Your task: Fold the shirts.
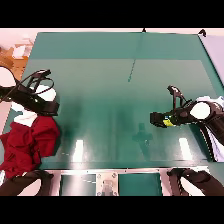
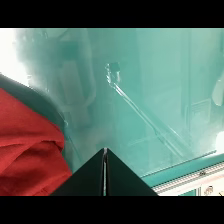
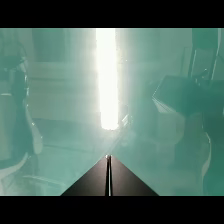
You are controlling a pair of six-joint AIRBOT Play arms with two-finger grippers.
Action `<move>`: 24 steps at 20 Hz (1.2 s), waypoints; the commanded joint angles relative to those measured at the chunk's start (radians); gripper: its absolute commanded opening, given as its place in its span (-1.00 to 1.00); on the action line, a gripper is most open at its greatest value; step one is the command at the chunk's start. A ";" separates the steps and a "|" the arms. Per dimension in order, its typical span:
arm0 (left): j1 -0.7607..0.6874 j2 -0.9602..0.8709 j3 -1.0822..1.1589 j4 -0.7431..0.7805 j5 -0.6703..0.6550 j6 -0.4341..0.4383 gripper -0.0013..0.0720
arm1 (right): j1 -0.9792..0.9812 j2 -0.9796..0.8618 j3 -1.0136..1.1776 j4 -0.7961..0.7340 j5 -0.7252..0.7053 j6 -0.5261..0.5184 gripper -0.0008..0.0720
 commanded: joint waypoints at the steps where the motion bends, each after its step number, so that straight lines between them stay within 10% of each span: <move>1: 0.000 0.001 -0.001 0.000 0.000 0.000 -0.90 | 0.001 0.001 0.000 0.000 0.000 0.000 -0.94; 13: 0.000 0.001 -0.001 0.000 0.009 0.001 -0.90 | 0.001 0.001 0.000 0.000 0.000 0.000 -0.94; 19: 0.000 0.001 -0.001 0.065 0.234 0.000 -0.90 | 0.001 0.000 0.000 0.001 -0.013 0.000 -0.94; 20: 0.000 0.000 -0.001 0.153 0.286 0.001 -0.73 | 0.001 0.000 -0.002 0.002 -0.023 0.000 -0.94; 21: 0.000 0.000 -0.001 0.283 0.342 0.000 0.50 | 0.001 0.000 -0.003 0.003 -0.025 0.000 -0.94; 22: 0.005 0.000 -0.001 0.428 0.414 -0.030 1.00 | 0.001 0.000 -0.005 0.002 -0.025 0.000 -0.94; 24: 0.061 -0.003 -0.001 0.588 0.526 -0.094 1.00 | 0.001 0.000 -0.005 0.002 -0.031 0.000 -0.94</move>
